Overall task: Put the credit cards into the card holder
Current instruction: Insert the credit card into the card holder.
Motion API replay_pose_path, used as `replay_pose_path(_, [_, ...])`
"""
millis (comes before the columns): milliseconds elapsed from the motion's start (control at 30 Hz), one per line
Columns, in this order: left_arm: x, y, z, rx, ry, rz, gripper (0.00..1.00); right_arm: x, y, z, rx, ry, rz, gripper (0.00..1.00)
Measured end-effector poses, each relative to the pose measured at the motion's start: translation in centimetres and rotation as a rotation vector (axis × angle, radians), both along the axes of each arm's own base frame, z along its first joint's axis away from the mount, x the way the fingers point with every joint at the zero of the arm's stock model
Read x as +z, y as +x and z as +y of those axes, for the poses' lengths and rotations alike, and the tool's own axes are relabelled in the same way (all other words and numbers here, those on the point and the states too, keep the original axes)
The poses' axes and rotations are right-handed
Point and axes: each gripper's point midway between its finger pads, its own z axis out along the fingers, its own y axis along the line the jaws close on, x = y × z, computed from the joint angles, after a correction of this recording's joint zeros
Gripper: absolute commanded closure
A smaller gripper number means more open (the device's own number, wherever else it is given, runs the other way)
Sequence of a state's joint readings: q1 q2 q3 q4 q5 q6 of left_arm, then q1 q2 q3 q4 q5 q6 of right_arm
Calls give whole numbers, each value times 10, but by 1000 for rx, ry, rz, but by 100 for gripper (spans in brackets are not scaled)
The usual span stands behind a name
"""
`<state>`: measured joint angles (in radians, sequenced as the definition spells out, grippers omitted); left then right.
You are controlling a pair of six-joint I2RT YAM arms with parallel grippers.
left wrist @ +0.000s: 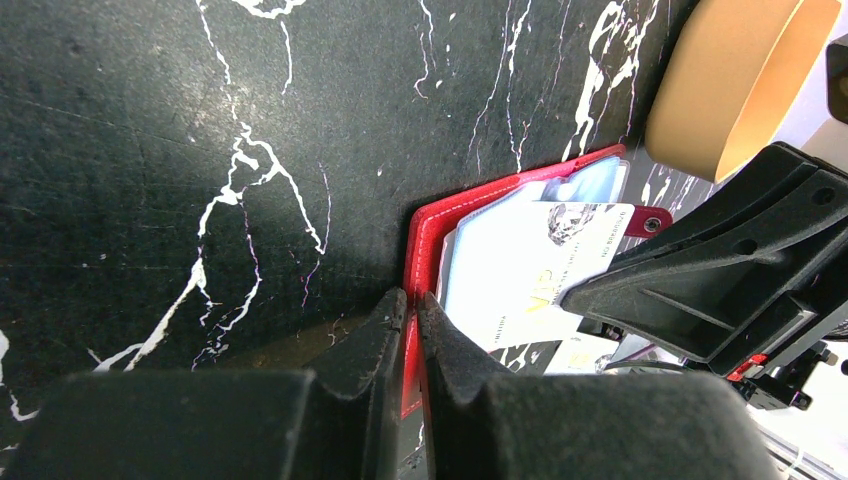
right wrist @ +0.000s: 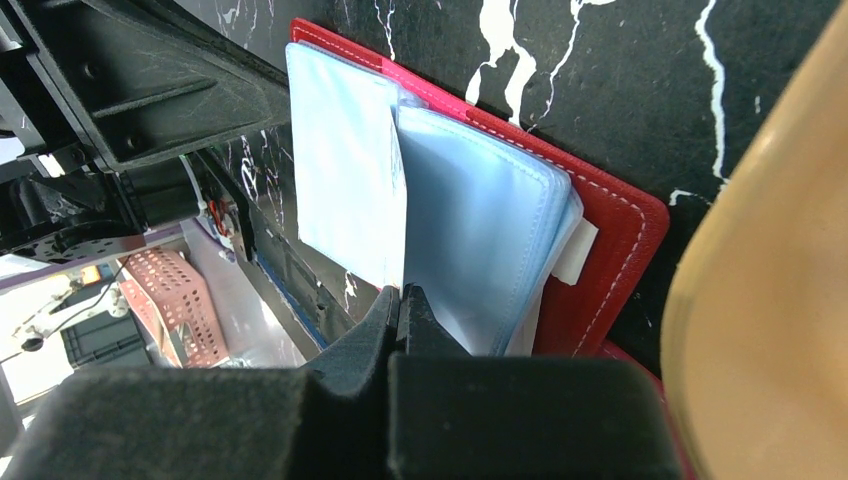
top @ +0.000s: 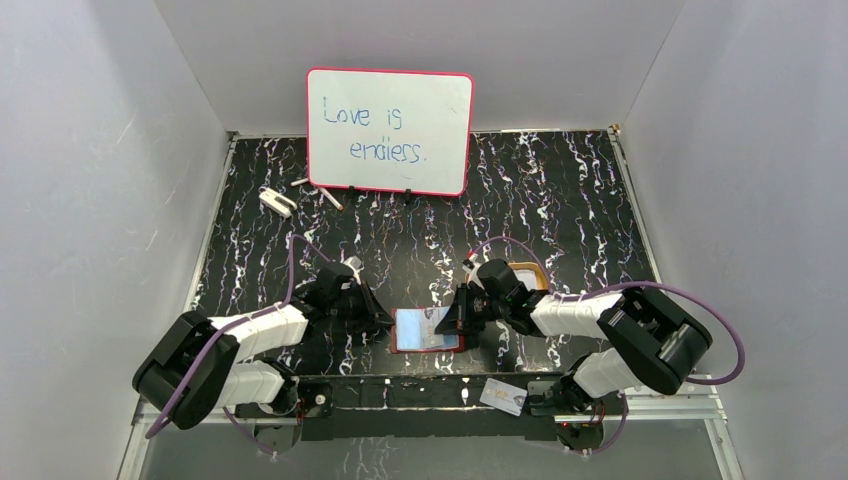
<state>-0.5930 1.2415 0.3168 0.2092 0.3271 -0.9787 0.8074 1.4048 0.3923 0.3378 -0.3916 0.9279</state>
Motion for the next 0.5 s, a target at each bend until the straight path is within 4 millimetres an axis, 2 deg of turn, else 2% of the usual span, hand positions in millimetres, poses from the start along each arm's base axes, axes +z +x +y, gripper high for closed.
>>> replay_pose_path(500, [0,0,0,-1,0,-1,92,0,-1,1,5,4,4,100])
